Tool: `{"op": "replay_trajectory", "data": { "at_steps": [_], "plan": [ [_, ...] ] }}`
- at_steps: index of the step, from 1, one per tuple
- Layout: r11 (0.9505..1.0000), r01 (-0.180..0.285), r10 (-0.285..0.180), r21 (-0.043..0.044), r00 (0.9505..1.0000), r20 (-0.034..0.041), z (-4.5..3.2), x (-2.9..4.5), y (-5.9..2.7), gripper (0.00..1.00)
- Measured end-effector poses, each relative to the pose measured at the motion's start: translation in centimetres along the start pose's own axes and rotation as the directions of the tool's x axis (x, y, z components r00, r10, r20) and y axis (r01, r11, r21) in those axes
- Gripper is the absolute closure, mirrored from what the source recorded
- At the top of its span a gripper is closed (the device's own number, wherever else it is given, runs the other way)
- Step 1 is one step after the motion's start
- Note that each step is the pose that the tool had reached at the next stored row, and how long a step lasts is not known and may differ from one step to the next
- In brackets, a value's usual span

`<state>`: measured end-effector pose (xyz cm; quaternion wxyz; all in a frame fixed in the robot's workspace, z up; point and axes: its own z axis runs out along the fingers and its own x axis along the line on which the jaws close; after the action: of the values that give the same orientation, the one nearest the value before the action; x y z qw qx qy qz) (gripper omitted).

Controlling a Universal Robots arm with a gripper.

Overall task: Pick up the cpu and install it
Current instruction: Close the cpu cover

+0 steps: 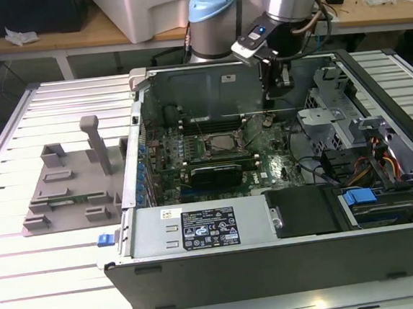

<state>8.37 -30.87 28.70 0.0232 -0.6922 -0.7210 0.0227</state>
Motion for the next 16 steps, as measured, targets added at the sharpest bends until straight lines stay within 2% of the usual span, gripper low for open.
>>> {"op": "replay_trajectory", "data": {
  "at_steps": [3, 9, 12, 16],
  "plan": [
    [1.0, 0.0, 0.0, 0.002, 1.0, -0.0002, 1.14, 0.0, 0.24, 0.9],
    [1.0, 0.0, 0.0, 0.002, 1.0, -0.0002, 2.77, 0.0, 0.18, 0.9],
    [1.0, 0.0, 0.0, 0.002, 1.0, -0.0003, 3.58, 0.04, -0.48, 0.9],
    [1.0, 0.0, 0.0, 0.002, 1.0, -0.0004, 3.85, 0.1, -2.09, 0.9]
  ]
}}
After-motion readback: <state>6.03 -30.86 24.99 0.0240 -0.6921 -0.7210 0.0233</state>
